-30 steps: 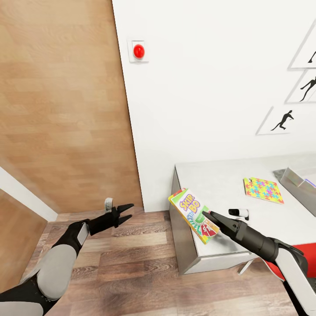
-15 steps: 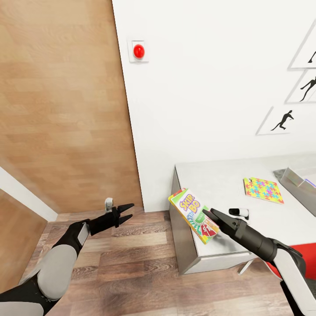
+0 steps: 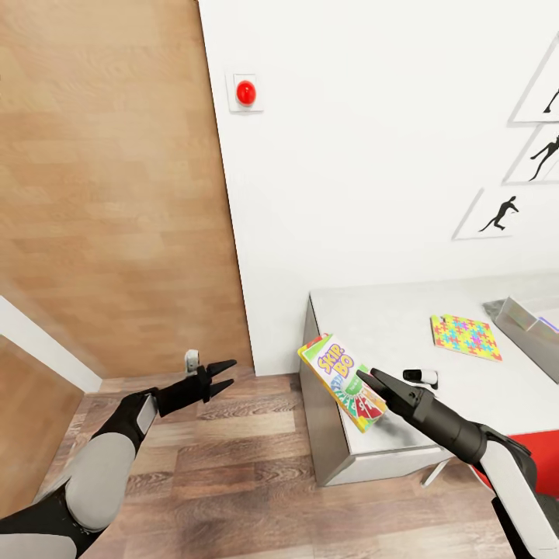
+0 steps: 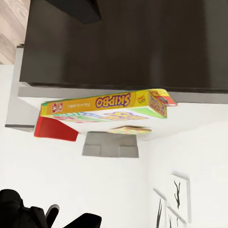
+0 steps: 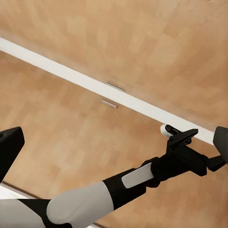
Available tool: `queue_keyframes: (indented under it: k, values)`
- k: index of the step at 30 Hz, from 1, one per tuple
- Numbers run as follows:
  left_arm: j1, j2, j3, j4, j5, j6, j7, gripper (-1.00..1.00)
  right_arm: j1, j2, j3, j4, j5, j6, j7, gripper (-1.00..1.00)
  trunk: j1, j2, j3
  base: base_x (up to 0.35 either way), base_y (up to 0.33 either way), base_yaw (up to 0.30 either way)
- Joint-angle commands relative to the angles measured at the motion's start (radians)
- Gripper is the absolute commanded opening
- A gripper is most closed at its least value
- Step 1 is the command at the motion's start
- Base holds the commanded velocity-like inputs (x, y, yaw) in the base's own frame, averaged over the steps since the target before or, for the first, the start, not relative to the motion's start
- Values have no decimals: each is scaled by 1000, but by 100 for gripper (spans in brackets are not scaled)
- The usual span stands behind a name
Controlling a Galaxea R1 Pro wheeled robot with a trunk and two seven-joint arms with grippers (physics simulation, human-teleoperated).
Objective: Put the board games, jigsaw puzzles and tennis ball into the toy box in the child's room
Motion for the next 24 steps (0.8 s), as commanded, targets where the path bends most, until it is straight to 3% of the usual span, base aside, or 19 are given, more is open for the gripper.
queue_keyframes:
  k: [1,24]
  values:
    - [-1,0,7,0,-11,8,-7,100,-1,0,0,0,-3,5,0,100,1,-2,0,0,0,0]
    - [-2,1,8,0,-10,7,-9,100,-1,1,1,0,-1,5,0,100,1,-2,37,0,0,0]
